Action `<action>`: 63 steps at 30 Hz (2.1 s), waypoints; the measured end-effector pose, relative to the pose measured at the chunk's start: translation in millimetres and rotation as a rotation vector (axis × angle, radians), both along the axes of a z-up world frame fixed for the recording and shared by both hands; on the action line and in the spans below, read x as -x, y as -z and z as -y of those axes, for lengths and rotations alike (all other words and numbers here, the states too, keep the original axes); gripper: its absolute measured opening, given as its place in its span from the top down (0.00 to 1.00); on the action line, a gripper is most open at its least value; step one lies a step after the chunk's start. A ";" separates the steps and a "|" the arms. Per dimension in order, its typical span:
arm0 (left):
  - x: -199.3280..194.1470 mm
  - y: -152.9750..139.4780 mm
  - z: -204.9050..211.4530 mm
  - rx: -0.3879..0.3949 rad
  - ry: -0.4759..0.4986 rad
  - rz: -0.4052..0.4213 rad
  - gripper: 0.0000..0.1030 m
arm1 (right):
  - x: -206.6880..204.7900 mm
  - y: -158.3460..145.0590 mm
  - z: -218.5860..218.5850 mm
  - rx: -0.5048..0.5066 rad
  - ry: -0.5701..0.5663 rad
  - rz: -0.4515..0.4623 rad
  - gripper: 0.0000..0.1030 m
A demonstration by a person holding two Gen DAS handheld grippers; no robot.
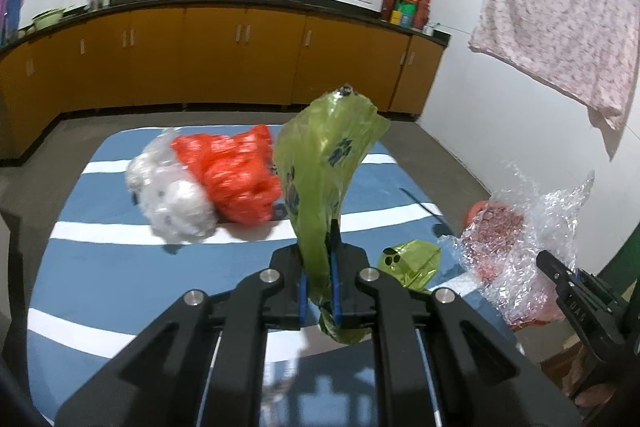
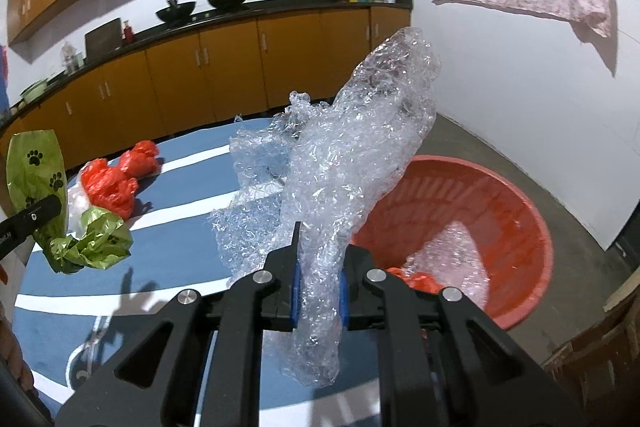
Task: Collect trash
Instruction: 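Carry the bubble wrap and green bag over the orange basket with both tools, then open both tools to drop the bubble wrap and green bag into the basket, then move both open tools back over the mat toward the remaining bags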
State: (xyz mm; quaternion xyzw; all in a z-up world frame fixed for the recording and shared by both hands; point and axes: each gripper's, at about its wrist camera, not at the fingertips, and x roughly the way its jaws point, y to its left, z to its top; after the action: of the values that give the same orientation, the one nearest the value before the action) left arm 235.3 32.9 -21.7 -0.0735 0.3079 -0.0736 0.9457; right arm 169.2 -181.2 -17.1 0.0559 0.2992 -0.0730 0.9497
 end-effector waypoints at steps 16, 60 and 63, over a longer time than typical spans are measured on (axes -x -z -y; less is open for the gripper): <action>-7.4 0.5 103.6 -0.033 0.195 0.001 0.90 | 26.1 4.5 63.9 -0.013 0.139 0.009 0.86; -72.9 64.6 229.3 -0.052 0.392 -0.072 0.28 | 9.3 25.9 133.3 0.052 0.253 0.031 0.24; -66.4 60.1 209.8 -0.052 0.331 -0.029 0.10 | 18.9 19.4 136.6 0.058 0.308 0.086 0.03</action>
State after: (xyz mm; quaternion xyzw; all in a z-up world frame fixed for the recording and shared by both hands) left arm 301.7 -176.8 -81.7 0.0017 0.3314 -0.2190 0.9177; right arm 150.2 -317.8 -36.5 0.0769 0.2439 -0.2239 0.9405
